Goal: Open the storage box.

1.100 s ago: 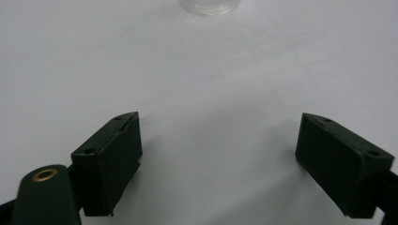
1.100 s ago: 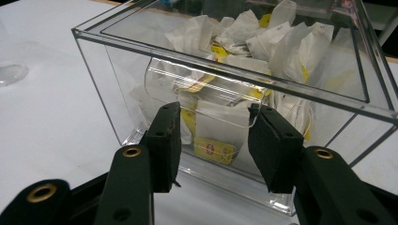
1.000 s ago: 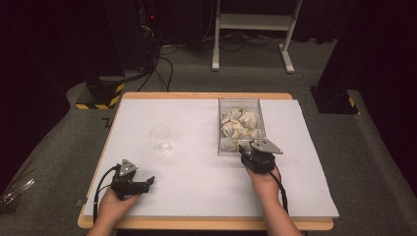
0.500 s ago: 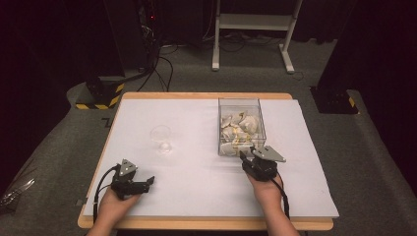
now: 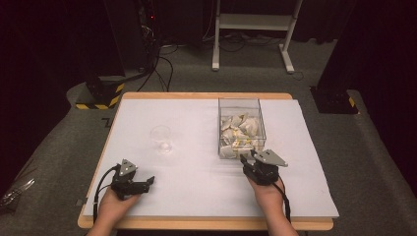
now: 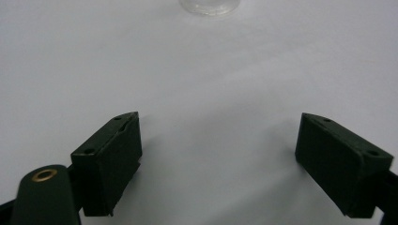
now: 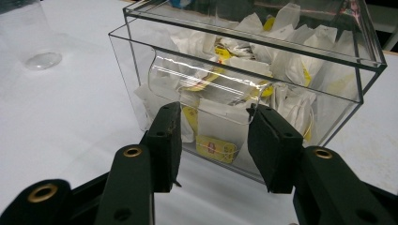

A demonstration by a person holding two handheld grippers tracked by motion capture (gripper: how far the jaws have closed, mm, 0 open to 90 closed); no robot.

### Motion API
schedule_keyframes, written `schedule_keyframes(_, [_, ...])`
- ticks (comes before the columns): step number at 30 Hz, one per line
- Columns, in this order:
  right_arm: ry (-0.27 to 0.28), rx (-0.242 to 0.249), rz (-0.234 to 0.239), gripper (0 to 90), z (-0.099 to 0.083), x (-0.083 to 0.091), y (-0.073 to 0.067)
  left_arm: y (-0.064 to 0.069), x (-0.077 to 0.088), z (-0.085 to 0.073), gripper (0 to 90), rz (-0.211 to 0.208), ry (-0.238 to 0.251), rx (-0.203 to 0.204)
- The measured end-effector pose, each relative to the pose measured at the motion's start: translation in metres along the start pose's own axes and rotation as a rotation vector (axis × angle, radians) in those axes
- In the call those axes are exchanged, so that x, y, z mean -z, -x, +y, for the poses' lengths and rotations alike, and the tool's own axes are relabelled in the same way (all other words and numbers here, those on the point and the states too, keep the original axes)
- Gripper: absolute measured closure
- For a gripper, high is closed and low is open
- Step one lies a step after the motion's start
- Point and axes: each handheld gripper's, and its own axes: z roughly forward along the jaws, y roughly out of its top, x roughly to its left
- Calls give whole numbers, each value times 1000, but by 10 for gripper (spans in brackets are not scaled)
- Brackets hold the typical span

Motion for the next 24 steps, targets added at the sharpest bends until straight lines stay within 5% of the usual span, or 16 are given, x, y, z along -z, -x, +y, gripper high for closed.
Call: schedule_keyframes(24, [8, 22, -1, 563, -10, 19, -7, 0, 0, 0, 154, 1, 0, 0])
